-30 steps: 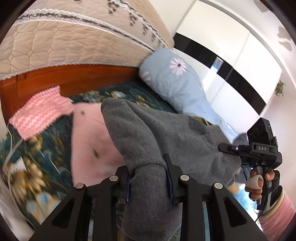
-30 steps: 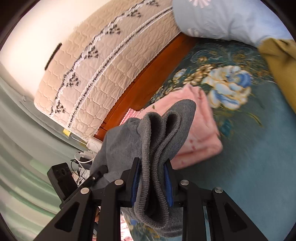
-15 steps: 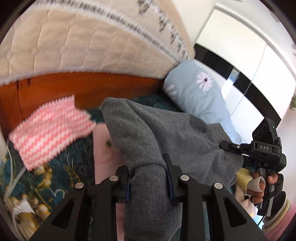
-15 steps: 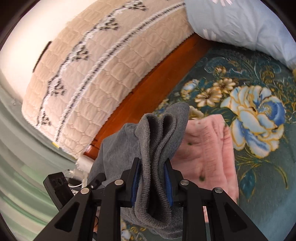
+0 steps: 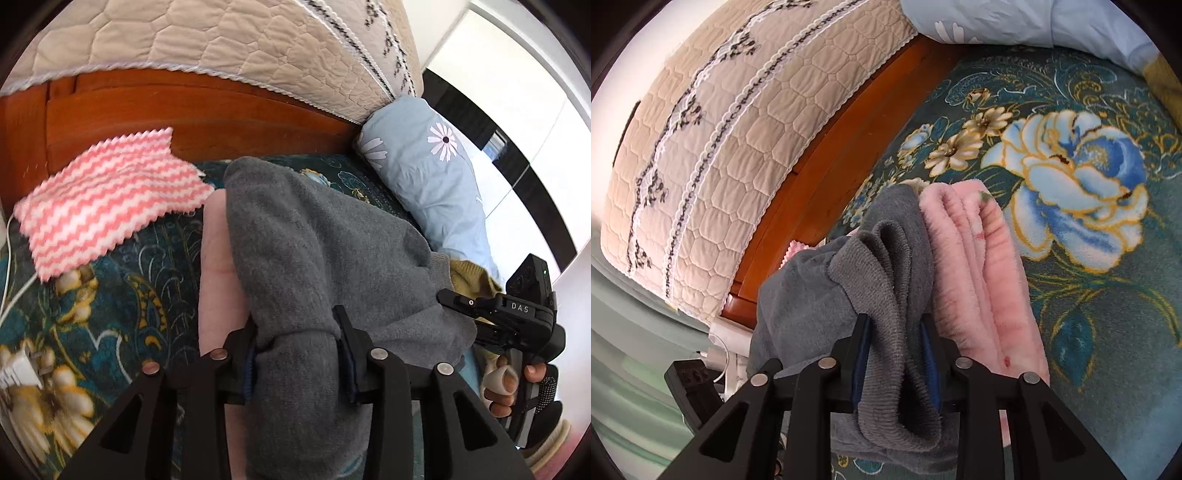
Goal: Fold clothes
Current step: 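Carry the folded hoodie with both grippers onto the pink blanket, then lower the hoodie onto the pink blanket and open both grippers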
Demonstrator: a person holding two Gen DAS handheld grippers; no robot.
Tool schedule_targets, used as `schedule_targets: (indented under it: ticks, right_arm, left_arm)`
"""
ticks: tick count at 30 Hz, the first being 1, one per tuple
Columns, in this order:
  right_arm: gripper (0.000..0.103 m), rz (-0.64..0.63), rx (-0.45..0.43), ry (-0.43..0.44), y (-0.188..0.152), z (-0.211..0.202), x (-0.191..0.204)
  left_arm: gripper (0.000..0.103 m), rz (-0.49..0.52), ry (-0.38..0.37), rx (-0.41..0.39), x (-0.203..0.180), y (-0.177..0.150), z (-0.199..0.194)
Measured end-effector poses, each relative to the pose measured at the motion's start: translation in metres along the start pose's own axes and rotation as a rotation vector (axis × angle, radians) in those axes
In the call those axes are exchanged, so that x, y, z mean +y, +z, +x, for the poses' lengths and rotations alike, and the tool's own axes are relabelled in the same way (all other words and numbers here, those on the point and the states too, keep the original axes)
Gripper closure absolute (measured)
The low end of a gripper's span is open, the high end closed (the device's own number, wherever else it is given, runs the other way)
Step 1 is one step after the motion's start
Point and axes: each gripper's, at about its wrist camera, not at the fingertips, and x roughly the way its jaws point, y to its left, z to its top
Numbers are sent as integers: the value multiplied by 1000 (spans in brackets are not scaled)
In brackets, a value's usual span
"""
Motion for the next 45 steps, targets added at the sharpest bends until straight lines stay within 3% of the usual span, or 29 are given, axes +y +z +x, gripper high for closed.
schedule_targets:
  ticks: [7,12,16,20,23,27,33,37,41,45]
  right_arm:
    - [73,2,-40,-100,2,-31,1]
    - [73,-25,-112,-186,12,-60,19]
    - [72,-12,-123,-156,14,-55,43]
    - [72,-85,-61,-96,1,-19,69]
    - [72,-243,-42,-182,-11,0,87]
    - [74,-322,-36,-302,-17,18,79]
    - [74,-249,-24,-302,-14,28,59]
    - [74,-292,-85,-288,-28,9,70]
    - [74,-350,-168,-242,-57,-19,65]
    - [69,-264,-200,-159,-92,-35,30]
  left_arm:
    - [52,-46,24,10,4,0,-26]
    - [53,-129,81,-70,7,8,-63]
    - [53,-38,-6,-132,-23,19,-80]
    - [53,101,13,-45,-46,8,-54]
    - [53,140,48,-26,-37,-5,-41]
    - [54,114,36,-8,-22,-7,-31]
    - [54,149,85,12,-28,-5,-19]
    - [53,122,93,-22,-35,-11,-36]
    - [53,134,73,-84,-58,-32,-63]
    - [53,30,69,-76,-68,-70,-75]
